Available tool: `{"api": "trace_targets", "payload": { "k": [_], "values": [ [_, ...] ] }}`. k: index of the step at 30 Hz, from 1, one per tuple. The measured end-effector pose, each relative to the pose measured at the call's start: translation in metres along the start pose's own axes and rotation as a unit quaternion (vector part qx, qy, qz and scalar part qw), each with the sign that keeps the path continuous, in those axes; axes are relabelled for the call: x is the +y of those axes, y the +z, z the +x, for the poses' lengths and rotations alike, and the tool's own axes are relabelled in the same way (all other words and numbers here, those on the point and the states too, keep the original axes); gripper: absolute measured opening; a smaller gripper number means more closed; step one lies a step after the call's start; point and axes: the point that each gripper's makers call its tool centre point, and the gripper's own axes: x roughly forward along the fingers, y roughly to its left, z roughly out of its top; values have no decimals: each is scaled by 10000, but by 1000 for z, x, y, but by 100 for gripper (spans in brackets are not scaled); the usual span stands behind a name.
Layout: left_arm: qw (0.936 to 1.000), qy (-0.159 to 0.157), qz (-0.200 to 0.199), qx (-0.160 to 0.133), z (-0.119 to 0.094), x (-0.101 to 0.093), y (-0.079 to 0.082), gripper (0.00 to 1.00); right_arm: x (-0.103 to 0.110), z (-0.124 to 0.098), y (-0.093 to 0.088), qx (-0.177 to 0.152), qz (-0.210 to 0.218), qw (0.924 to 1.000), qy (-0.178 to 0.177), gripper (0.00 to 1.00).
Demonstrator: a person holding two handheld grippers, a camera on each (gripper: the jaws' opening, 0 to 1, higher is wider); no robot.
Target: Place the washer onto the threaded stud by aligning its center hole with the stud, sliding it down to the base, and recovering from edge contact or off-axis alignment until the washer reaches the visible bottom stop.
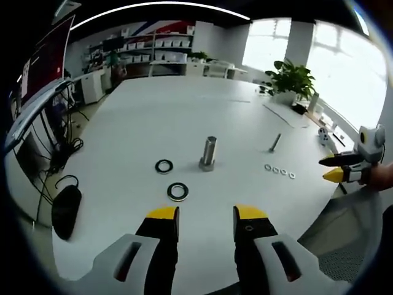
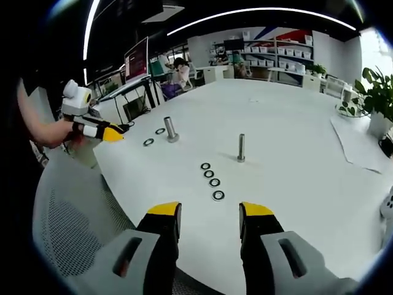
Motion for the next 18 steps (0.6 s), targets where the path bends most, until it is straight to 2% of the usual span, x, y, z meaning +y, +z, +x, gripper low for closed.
{"api": "trace_targets", "payload": {
  "k": [7,12,18],
  "values": [
    [9990,100,46,424,18,15,-5,33,0,-1,1,-35,1,10000,-13,40],
    [9978,125,206,612,24,21,-8,33,0,0,1,-14,19,10000,-2,40],
    [9958,25,310,861,33,24,-6,33,0,0,1,-21,-26,10000,-18,40]
  ]
}}
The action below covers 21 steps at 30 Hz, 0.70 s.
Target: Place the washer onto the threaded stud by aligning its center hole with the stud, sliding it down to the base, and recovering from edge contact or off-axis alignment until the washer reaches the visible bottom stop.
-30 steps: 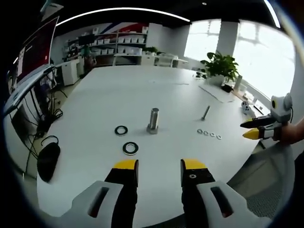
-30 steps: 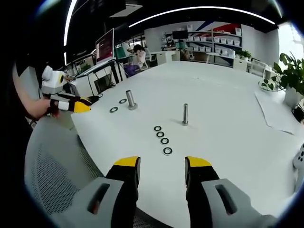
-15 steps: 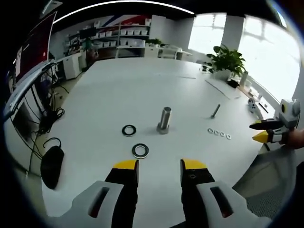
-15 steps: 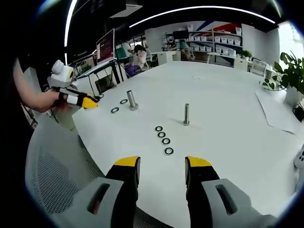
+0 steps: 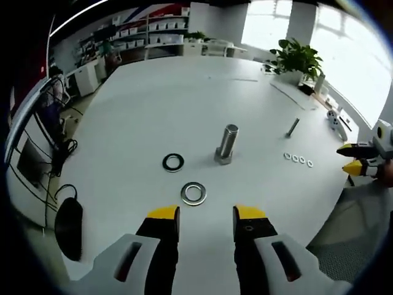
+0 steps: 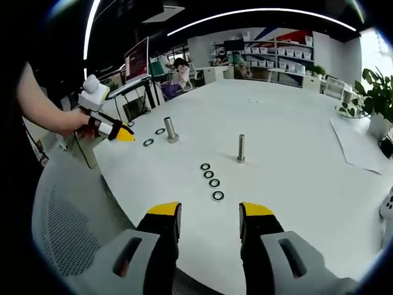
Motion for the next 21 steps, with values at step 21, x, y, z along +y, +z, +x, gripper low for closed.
{"api": "trace_targets", "payload": {
  "k": [21],
  "values": [
    [9950,-269,526,801,30,5,5,32,-2,-1,1,-30,12,10000,-30,40]
  ]
}}
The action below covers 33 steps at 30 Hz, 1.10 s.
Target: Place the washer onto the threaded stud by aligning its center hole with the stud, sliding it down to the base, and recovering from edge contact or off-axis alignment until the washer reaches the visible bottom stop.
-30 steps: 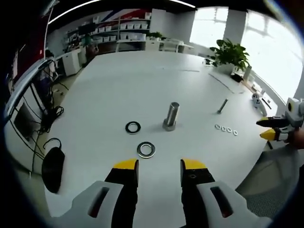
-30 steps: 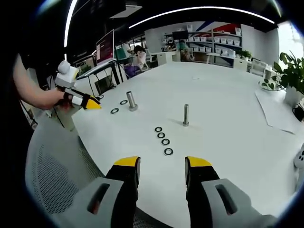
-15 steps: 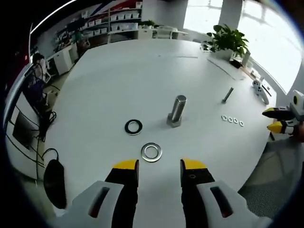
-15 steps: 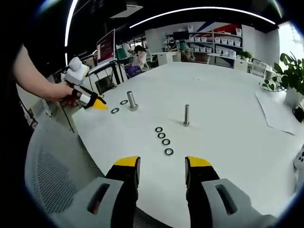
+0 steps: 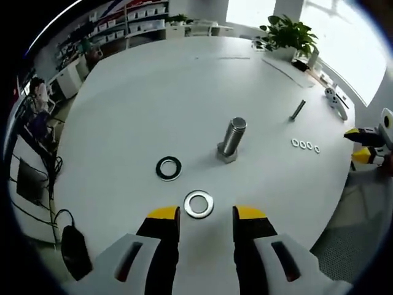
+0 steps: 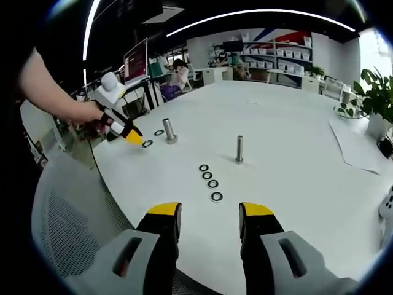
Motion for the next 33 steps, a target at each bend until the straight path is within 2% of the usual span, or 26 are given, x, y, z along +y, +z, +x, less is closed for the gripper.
{"api": "trace_targets", "payload": {
  "k": [2,6,13,21,24,27,33],
  "values": [
    [9996,-104,39,267,4,-2,-6,32,0,0,0,-7,-4,10000,-6,40],
    [9988,-56,236,428,9,1,-9,33,-1,0,0,-9,7,10000,0,40],
    [9974,-58,249,678,14,6,-14,33,-1,0,0,-18,13,10000,-6,40],
    [9962,-6,411,768,17,8,-12,31,-1,-1,1,-39,20,10000,-25,40],
    [9923,48,819,927,18,10,-12,29,-1,-1,1,-34,14,10000,-25,40],
    [9893,51,1045,1015,19,9,-11,29,-1,-1,1,-40,11,10000,-25,40],
    [9883,-1,1068,1088,22,9,-8,28,-1,-1,1,-33,14,10000,-31,40]
  ]
}}
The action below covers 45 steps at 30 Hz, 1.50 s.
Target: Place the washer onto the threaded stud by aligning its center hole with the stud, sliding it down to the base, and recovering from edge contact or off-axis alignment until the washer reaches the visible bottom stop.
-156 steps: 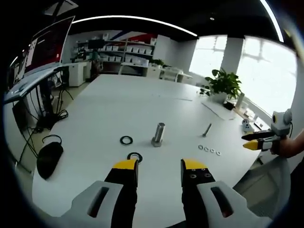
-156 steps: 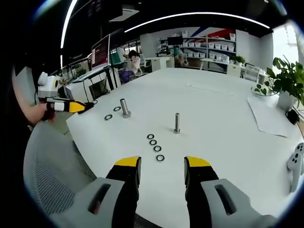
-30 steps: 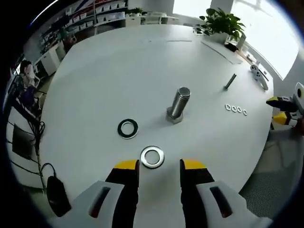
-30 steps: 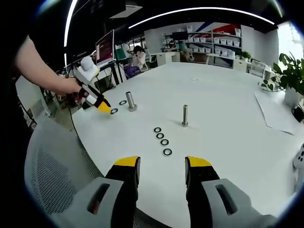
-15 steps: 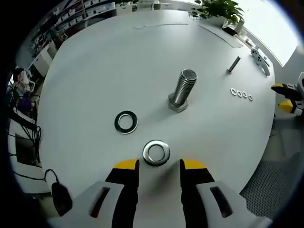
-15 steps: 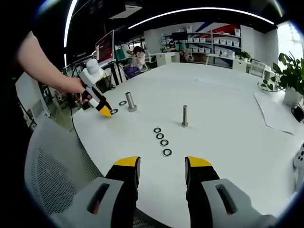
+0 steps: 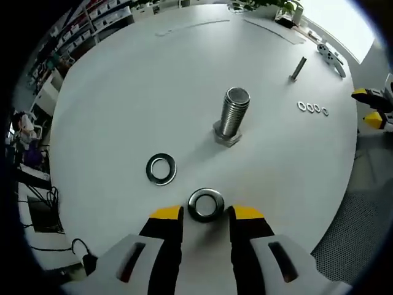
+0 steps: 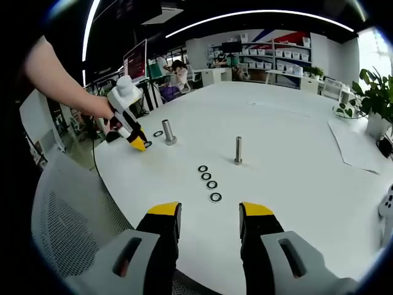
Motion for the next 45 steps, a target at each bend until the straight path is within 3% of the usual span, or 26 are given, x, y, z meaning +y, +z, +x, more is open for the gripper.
{"api": "trace_targets", "payload": {
  "k": [18,28,34,45],
  "values": [
    [9946,-209,659,773,2,0,4,23,-1,0,1,-35,54,10000,-13,40],
    [9939,-234,724,800,2,1,3,21,-2,0,1,-32,59,10000,-26,40],
    [9970,-157,315,687,2,1,3,21,-2,0,1,-23,62,10000,-21,40],
    [9971,-84,196,729,4,0,4,25,-2,0,1,-37,85,10000,-19,40]
  ]
}}
